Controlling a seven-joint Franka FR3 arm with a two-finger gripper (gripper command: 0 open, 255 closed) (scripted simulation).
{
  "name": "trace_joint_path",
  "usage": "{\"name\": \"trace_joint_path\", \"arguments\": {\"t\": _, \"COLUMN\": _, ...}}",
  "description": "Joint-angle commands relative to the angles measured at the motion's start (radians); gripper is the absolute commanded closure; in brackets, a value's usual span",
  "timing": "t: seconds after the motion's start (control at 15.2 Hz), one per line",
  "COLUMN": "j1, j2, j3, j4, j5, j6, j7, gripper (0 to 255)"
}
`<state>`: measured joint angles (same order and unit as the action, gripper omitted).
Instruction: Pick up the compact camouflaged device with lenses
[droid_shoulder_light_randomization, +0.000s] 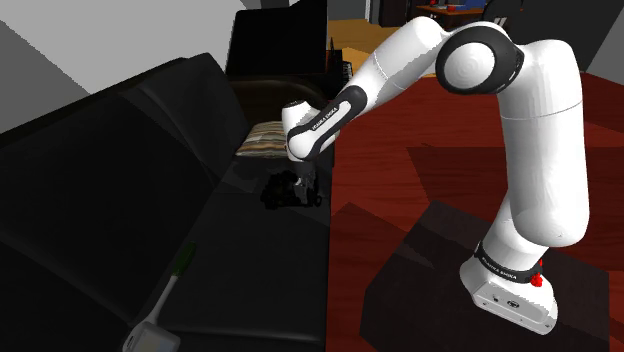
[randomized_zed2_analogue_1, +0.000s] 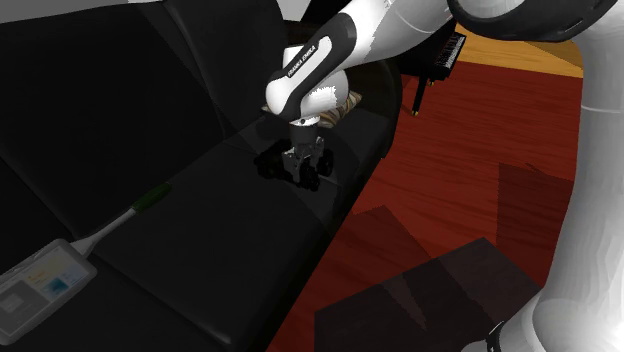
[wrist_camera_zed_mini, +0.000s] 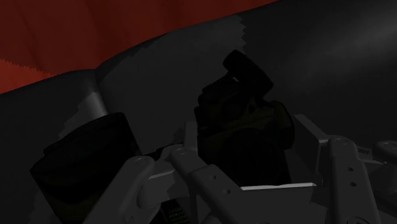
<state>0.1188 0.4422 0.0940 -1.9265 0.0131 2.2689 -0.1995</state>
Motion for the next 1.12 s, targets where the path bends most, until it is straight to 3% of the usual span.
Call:
{"name": "trace_joint_path", "arguments": {"t": 0.0, "j1": 0.0, "j2": 0.001, "j3": 0.0, "j4": 0.001, "j5": 0.0, "j6": 0.002, "j7": 0.0, "gripper": 255}}
{"name": "trace_joint_path", "arguments": {"t": 0.4, "j1": 0.0, "j2": 0.001, "j3": 0.0, "j4": 0.002, "j5": 0.0, "j6": 0.001, "j7": 0.0, "gripper": 255}}
{"name": "trace_joint_path", "arguments": {"t": 1.06, "j1": -0.003, "j2": -0.082, "j3": 0.003, "j4": 0.027, "j5": 0.006, "j6": -0.107, "j7": 0.0, "gripper": 255}}
